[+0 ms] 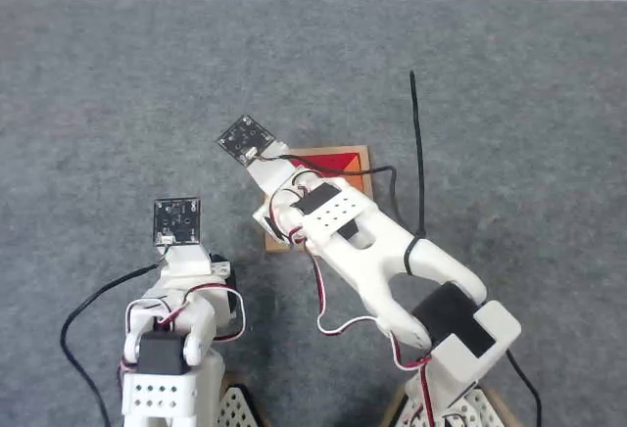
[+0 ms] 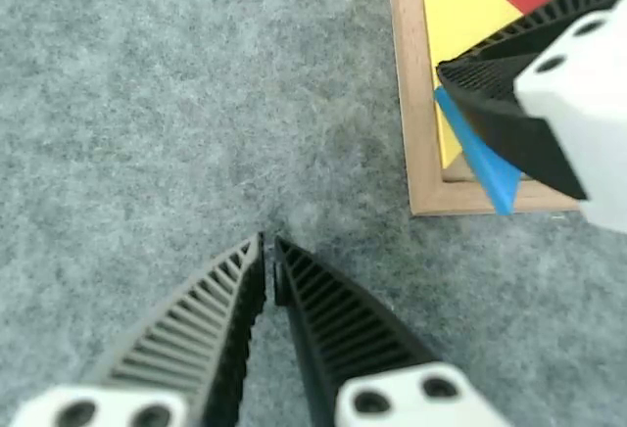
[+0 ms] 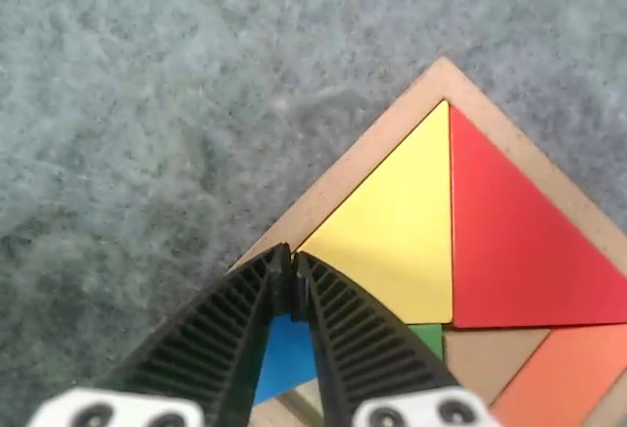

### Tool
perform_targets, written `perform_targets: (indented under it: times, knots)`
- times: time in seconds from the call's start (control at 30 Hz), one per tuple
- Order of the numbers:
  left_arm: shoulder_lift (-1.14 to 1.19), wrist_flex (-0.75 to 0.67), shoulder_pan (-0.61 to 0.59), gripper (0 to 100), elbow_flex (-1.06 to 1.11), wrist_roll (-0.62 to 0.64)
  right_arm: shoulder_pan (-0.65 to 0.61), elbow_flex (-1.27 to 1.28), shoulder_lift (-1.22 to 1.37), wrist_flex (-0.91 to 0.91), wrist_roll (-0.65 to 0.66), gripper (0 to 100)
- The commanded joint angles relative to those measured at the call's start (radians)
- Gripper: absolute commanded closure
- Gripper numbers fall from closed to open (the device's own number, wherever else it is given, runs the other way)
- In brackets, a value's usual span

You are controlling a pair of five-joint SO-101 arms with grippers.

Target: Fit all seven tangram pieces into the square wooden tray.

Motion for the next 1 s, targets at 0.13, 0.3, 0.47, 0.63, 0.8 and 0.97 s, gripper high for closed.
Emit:
perform_targets:
  times: [0.13, 0.3, 0.47, 0.63, 0.8, 0.97]
  knots:
    - [-0.02, 0.002, -0.006, 99, -0.013, -0.011, 0.013, -0.044, -0.028, 0.016, 0.015, 99.2]
    - [-0.02, 0.002, -0.006, 99, -0.013, -0.011, 0.054, -0.003, -0.222, 0.025, -0.041, 99.2]
    - [-0.02, 0.002, -0.006, 99, -0.013, -0.011, 0.007, 0.238, -0.467, 0.002, -0.014, 99.2]
    - [-0.02, 0.002, -0.006, 99, -0.013, -0.011, -0.042, 0.397, -0.533, -0.081, -0.005, 99.2]
    - [-0.02, 0.002, -0.006, 99, -0.013, -0.011, -0.117, 0.382, -0.447, -0.104, -0.005, 99.2]
    - [-0.02, 0.002, -0.008, 99, -0.013, -0.011, -0.147, 0.334, -0.343, -0.104, -0.012, 99.2]
